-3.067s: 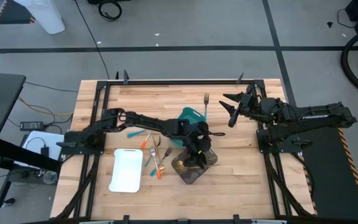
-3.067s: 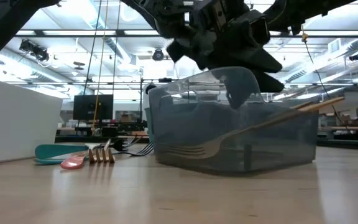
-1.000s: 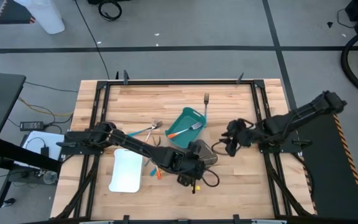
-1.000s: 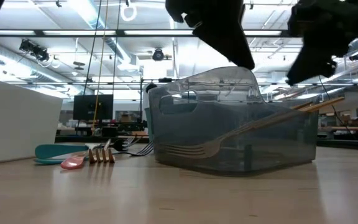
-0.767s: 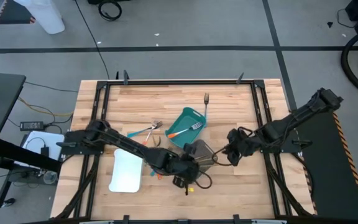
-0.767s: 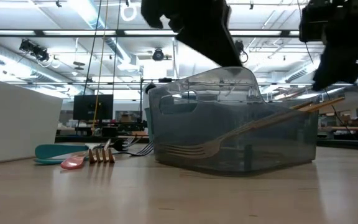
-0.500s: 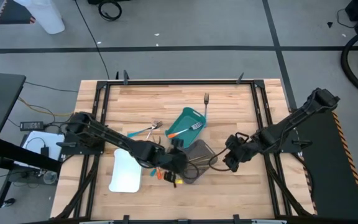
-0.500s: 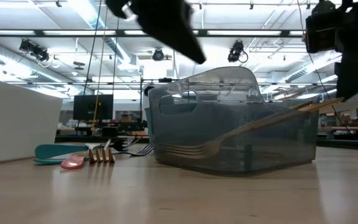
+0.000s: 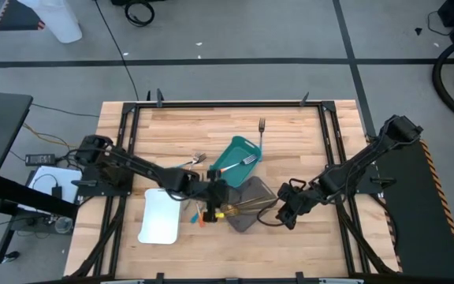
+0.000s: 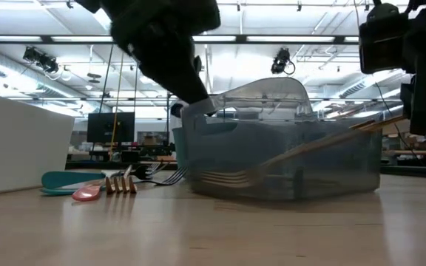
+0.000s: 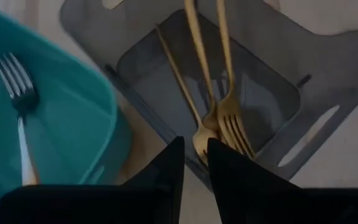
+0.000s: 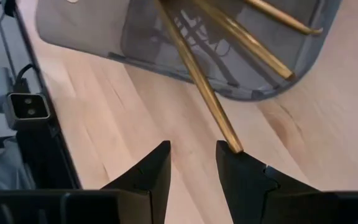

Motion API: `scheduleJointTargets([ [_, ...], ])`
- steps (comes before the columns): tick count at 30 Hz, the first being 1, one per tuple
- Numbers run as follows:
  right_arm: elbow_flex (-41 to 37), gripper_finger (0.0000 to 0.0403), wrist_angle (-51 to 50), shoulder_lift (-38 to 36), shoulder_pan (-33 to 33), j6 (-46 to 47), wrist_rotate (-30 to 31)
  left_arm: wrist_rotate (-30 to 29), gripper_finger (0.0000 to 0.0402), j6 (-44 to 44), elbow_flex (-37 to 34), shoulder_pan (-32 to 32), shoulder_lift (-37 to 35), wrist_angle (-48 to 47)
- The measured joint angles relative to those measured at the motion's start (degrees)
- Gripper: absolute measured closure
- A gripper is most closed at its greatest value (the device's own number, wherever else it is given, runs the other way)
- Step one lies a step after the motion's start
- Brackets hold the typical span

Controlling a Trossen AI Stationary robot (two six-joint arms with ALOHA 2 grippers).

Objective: Sort silverware by color (type)
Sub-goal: Put the gold fork into the black transparent bin

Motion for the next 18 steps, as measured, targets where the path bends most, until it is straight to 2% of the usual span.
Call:
scheduleJointTargets([
  [5, 0.0, 0.0265, 0.2, 0.8, 0.0, -0.9, 3.4, 4.4, 0.0324, -2.8, -0.2, 1.8, -0.1, 0.4],
  [10, 0.0, 0.0281, 0.8, 0.0, -0.5, -2.4, 4.8, 4.4, 0.0324, 0.7, -0.2, 1.0, 0.0, 0.9],
  [18, 0.0, 0.0306, 0.8, -3.9, -1.4, -4.1, 6.3, 8.7, 0.0324, 5.4, -0.4, 0.1, 0.7, 5.4],
])
